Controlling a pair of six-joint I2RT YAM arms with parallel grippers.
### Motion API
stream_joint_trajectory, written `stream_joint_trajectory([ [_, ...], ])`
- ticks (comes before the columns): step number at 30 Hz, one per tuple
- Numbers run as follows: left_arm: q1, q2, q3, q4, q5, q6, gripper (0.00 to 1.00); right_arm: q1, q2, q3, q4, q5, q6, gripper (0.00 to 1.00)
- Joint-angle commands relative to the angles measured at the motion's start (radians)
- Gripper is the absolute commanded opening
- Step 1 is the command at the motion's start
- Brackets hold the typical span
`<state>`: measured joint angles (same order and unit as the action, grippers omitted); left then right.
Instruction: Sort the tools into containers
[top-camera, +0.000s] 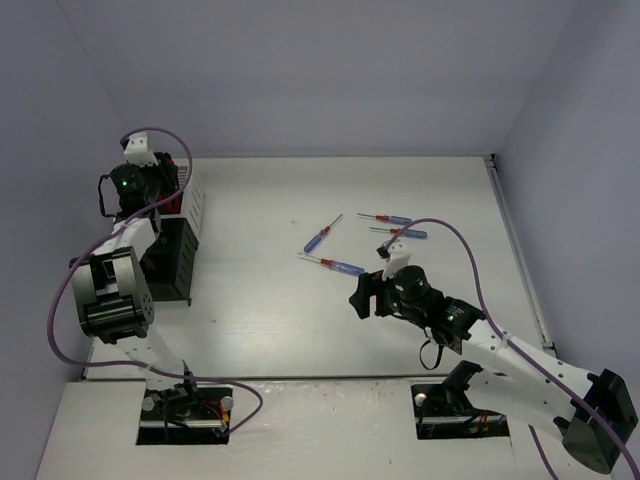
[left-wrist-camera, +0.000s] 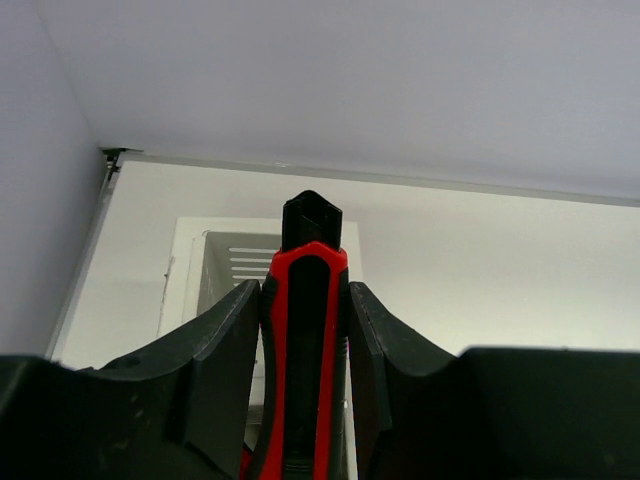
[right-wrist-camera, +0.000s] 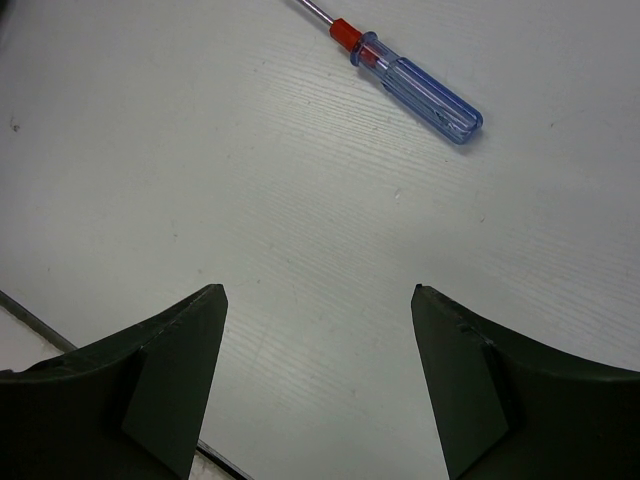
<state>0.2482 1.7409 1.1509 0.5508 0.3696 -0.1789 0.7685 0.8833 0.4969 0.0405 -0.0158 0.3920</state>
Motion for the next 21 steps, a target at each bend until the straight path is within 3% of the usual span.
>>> stream_joint_trajectory([
  [1,0.051,-0.096,0.001,0.111,0.158,-0.053,0.05,0.009,0.003,0.008,0.037,-0.01,-0.007,0.72],
  [3,0.058,-0.114,-0.004,0.113,0.167,-0.062,0.1,0.009,0.001,0.009,0.036,-0.01,-0.006,0.72],
  [14,0.092,-0.182,-0.124,0.211,0.217,-0.138,0.13,0.009,-0.016,0.003,0.038,-0.014,-0.008,0.72],
  [21,0.094,-0.173,-0.171,0.244,0.213,-0.149,0.24,0.009,-0.049,-0.013,0.035,-0.019,0.006,0.72],
])
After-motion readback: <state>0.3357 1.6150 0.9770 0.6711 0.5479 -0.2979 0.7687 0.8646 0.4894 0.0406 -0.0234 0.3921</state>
